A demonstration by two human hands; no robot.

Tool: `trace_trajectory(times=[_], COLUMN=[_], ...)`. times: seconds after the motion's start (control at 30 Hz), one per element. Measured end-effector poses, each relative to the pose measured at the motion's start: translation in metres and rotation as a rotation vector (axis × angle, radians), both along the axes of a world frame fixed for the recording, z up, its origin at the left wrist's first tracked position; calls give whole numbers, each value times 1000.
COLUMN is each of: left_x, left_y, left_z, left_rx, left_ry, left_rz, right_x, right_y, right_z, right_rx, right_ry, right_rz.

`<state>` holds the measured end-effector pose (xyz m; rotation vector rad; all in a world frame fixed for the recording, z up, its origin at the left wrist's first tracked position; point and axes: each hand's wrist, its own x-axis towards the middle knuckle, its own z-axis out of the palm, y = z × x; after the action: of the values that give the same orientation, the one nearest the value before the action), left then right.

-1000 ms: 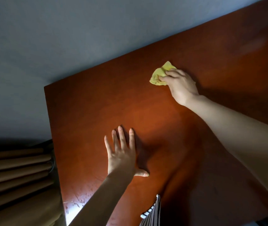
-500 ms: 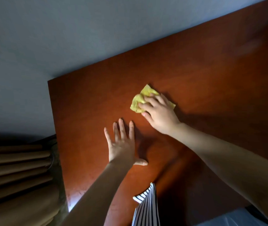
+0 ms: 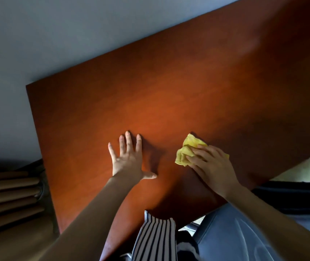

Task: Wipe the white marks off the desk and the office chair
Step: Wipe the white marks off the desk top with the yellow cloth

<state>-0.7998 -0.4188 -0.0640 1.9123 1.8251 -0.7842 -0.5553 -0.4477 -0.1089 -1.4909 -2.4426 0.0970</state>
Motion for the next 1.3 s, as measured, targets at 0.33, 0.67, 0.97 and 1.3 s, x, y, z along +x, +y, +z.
trace_trajectory(times=[0.33, 0.67, 0.97, 1.3], left_x=[6, 7, 8, 11], left_y=[3, 4, 8, 8], left_z=[-1, -7, -4, 6], left_rx=[-19, -16, -38, -18], left_ry=[88, 85, 86, 178], left_rz=[-62, -61, -48, -138], right_x=[40, 11, -44, -36], right_y=[84, 174, 122, -5], right_z=[-1, -7, -6, -3], right_rx=[13, -243, -200, -190], right_ry=[-26, -52, 21, -34], right_rz=[-261, -495, -286, 116])
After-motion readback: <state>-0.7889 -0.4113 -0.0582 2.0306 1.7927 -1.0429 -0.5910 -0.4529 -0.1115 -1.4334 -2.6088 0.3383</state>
